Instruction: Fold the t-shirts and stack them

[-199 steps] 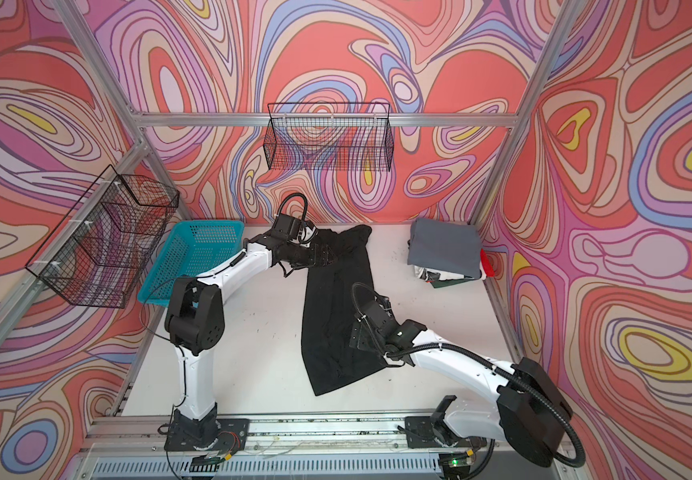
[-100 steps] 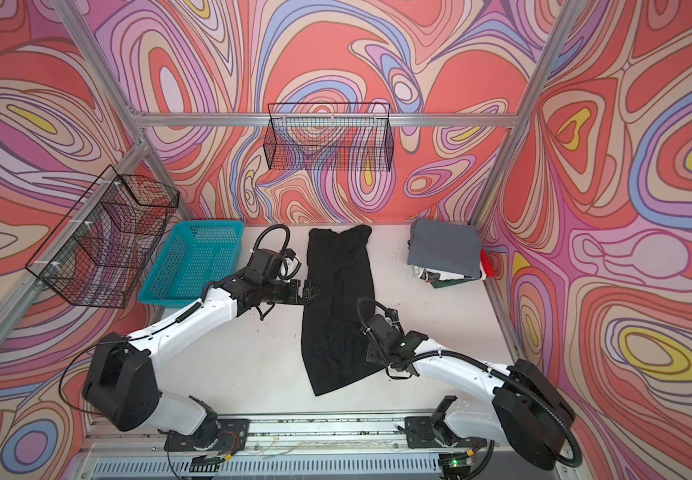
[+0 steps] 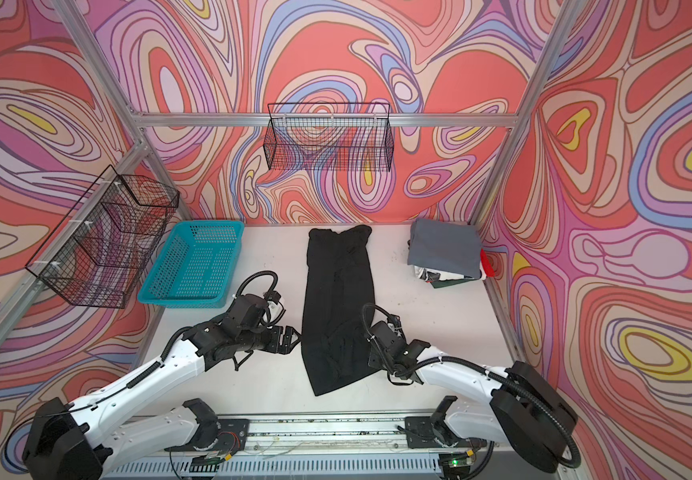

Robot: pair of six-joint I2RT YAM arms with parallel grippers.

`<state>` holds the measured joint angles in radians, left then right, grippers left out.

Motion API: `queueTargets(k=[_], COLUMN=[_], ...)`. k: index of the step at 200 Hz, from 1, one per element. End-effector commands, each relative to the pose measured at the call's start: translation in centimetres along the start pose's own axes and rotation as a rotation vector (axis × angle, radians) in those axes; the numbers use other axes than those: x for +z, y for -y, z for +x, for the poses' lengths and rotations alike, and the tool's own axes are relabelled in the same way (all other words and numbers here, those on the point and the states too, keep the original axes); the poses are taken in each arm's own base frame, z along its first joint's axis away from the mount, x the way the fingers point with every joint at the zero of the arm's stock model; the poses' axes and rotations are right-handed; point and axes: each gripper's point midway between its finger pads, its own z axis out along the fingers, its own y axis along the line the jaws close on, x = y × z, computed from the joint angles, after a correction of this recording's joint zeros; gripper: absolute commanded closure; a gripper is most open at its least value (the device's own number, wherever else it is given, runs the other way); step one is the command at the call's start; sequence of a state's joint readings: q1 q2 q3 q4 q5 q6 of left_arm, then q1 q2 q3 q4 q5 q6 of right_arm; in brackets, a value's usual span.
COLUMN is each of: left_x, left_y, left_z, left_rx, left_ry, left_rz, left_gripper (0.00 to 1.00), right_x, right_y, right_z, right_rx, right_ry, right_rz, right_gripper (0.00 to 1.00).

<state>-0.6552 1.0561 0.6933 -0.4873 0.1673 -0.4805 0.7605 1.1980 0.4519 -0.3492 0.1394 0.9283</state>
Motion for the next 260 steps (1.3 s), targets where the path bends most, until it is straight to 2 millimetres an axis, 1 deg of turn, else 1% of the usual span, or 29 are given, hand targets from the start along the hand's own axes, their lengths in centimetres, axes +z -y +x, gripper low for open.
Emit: queueTargets(k=[1, 9, 25, 39, 72, 96, 104, 106, 109, 128, 160, 192, 213, 238, 240, 245, 260], left_x=[0.3, 0.5, 0.7, 1.0, 1.4, 1.8, 1.8, 2.2, 2.3, 2.7, 3.6, 4.6, 5.2, 5.7, 5.8, 6.0, 6.4], left_y=[-0.3, -0.1, 0.2, 0.5, 1.0, 1.4, 1.8, 1.1, 0.9, 1.1, 2.4, 2.6, 2.7, 2.8, 3.2, 3.4, 3.6], left_z=[3.1, 3.8, 5.1, 6.0, 8.4, 9.6, 9.4, 10.3, 10.6, 10.7, 11.1, 11.7, 11.7, 12.0, 11.6, 11.5, 11.9], left_rx=[-0.026, -0.023, -0.009, 0.007, 0.048, 0.046, 0.041, 0.037, 0.035, 0.018, 0.0, 0.006, 0.004, 0.008, 0.009, 0.009, 0.013], left_ry=[-0.083, -0.1, -0.13, -0.147, -0.206, -0.221, -0.211, -0.231, -0.237, -0.229, -0.23, -0.254, -0.258, -0.278, -0.262, -0.26, -0.278], left_rz=[-0.007, -0.004, 0.003, 0.013, 0.018, 0.035, 0.049, 0.035, 0.033, 0.044, 0.096, 0.075, 0.069, 0.055, 0.07, 0.074, 0.07], left_gripper=[0.18, 0.19, 0.2, 0.21, 0.22, 0.23, 0.24, 0.24, 0.24, 0.25, 0.27, 0.28, 0.3, 0.33, 0.34, 0.35, 0.38], right_x=[0.0, -0.2, -0.9, -1.6, -2.5, -2.5, -2.4, -2.4, -2.4, -2.2, -2.1, -1.9, -1.9, -1.9, -1.9, -1.9, -2.0], right_y=[1.1, 1.1, 0.7, 0.3, 0.6, 0.5, 0.4, 0.4, 0.4, 0.3, 0.1, 0.0, -0.2, -0.2, -0.2, -0.2, -0.2], right_z=[2.0, 2.0, 2.2, 2.3, 2.3, 2.4, 2.5, 2.5, 2.5, 2.6, 2.7, 2.8, 2.8, 3.0, 3.0, 3.0, 3.0], right_rx=[0.045, 0.056, 0.063, 0.057, 0.032, 0.032, 0.037, 0.038, 0.042, 0.053, 0.057, 0.052, 0.055, 0.062, 0.063, 0.064, 0.065], right_ry=[-0.059, -0.054, -0.05, -0.053, -0.053, -0.06, -0.06, -0.06, -0.059, -0.056, -0.06, -0.064, -0.064, -0.065, -0.065, -0.065, -0.063], right_rz=[-0.006, -0.019, -0.067, -0.102, -0.1, -0.107, -0.112, -0.114, -0.114, -0.131, -0.142, -0.145, -0.157, -0.163, -0.164, -0.165, -0.171], right_gripper=[0.87, 0.92, 0.96, 0.96, 0.96, 0.96, 0.96, 0.96, 0.96, 0.97, 0.97, 0.97, 0.97, 0.97, 0.97, 0.97, 0.97])
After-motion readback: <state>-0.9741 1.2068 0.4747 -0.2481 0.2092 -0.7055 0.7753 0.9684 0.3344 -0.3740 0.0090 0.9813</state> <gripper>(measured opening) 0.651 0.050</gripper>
